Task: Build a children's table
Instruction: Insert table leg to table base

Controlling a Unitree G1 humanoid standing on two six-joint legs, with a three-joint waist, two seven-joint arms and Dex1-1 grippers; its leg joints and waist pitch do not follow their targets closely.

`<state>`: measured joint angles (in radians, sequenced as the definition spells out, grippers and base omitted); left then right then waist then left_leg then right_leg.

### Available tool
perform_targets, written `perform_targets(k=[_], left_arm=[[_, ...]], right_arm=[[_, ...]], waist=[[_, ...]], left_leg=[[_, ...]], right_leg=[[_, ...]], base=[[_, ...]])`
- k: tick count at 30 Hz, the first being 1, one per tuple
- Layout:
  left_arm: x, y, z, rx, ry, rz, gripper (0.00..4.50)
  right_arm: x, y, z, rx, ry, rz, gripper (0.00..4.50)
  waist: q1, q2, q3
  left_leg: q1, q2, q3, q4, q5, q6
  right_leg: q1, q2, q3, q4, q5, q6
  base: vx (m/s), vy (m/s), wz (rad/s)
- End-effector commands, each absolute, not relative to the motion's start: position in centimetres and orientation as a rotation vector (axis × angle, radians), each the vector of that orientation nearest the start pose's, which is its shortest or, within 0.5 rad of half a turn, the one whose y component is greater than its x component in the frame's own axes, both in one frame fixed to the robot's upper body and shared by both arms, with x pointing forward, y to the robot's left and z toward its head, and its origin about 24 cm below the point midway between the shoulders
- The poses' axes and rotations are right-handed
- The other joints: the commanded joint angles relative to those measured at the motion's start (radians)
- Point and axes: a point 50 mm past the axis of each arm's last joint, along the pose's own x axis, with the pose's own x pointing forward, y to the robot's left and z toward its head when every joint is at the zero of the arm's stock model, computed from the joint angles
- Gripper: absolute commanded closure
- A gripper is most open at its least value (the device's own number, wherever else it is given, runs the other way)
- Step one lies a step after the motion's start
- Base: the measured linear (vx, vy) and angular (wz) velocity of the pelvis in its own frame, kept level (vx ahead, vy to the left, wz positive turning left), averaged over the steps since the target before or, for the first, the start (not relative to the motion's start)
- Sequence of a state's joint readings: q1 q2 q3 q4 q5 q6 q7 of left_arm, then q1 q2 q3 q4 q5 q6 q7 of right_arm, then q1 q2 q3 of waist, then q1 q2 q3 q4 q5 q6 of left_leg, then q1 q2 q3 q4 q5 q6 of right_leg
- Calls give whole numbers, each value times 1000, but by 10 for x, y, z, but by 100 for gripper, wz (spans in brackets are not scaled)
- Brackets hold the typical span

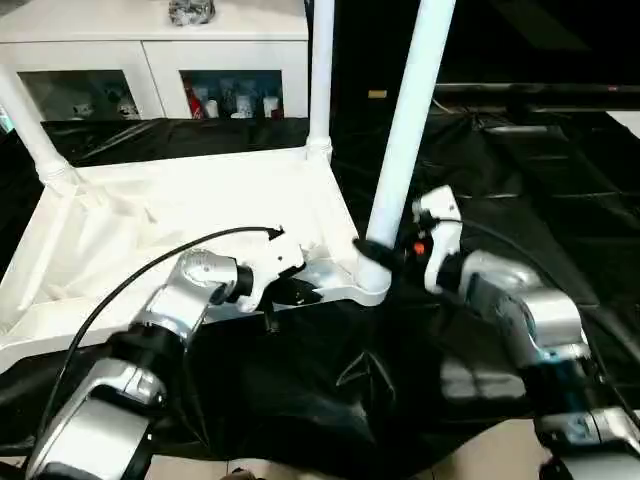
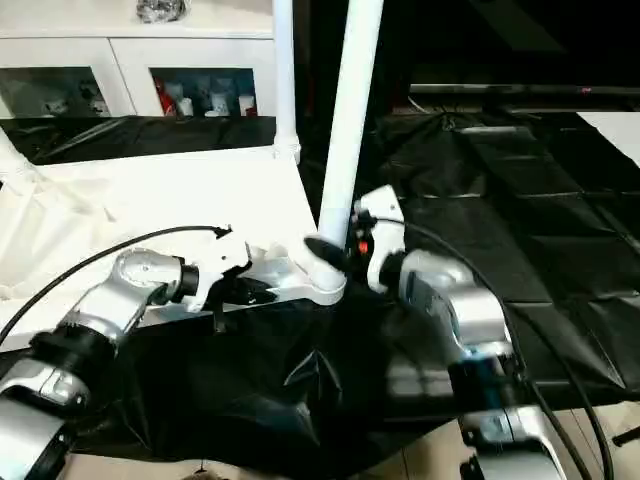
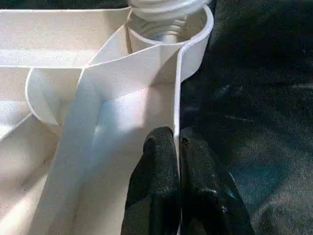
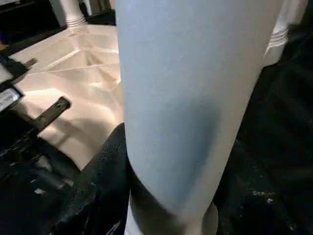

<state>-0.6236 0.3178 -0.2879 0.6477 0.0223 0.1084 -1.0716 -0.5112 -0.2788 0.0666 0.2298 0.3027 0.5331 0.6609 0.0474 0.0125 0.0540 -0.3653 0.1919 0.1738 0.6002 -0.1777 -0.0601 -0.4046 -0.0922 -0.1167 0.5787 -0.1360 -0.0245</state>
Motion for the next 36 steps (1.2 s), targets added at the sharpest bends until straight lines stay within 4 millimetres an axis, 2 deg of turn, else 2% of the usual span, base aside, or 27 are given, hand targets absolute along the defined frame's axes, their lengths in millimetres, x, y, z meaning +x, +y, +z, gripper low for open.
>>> perform_targets(k=[1,3,7,10,17,23,26,31,34,36], left_arm=[[323,120,47,284,388,-1192,450],[321,119,47,285,390,-1196,450],[321,120,46,302,408,-1183,450],[320,121,45,313,420,-1191,450],[316,126,40,380,484,-1221,450],[319,128,43,401,485,-1219,450],[321,129,43,405,486,-1207,450],[322,130,44,412,486,-1201,450],[323,128,45,413,475,-1208,450],[324,126,46,412,467,-1215,450]], right_arm=[[329,-132,94,32,277,785,261],[329,-130,93,34,291,804,261],[328,-127,92,33,301,828,261],[329,-126,90,27,310,838,261],[335,-126,83,4,340,845,261],[335,-130,79,-17,388,860,261],[334,-132,80,-19,392,869,261],[333,-133,83,-17,388,885,261],[335,-134,84,-8,377,875,261],[338,-133,83,14,369,861,261]], waist=[[6,-4,-76],[6,-9,-76],[4,-8,-74],[3,-4,-74],[-5,-2,-75],[-8,-4,-73],[-7,-5,-75],[-6,-1,-75],[-6,-5,-75],[-5,-3,-75]], left_leg=[[9,31,-10,-67,-225,23],[6,33,-11,-68,-220,28],[8,32,-10,-68,-229,31],[10,33,-11,-69,-234,27],[8,33,-12,-69,-238,24],[10,32,-11,-69,-252,26],[8,33,-11,-68,-242,27],[9,33,-12,-68,-243,27],[9,32,-11,-68,-249,26],[9,33,-12,-68,-248,25]], right_leg=[[57,-62,50,-70,-369,-147],[59,-62,51,-69,-359,-150],[56,-61,50,-72,-386,-140],[55,-61,50,-73,-392,-134],[58,-61,51,-68,-356,-156],[56,-60,50,-73,-387,-148],[57,-59,50,-69,-365,-154],[58,-59,50,-69,-358,-158],[58,-59,50,-72,-371,-155],[57,-61,50,-70,-375,-156]], base=[[0,0,0],[0,0,0],[0,0,0],[0,0,0],[0,0,0],[0,0,0],[0,0,0],[0,0,0],[0,0,0],[0,0,0]])
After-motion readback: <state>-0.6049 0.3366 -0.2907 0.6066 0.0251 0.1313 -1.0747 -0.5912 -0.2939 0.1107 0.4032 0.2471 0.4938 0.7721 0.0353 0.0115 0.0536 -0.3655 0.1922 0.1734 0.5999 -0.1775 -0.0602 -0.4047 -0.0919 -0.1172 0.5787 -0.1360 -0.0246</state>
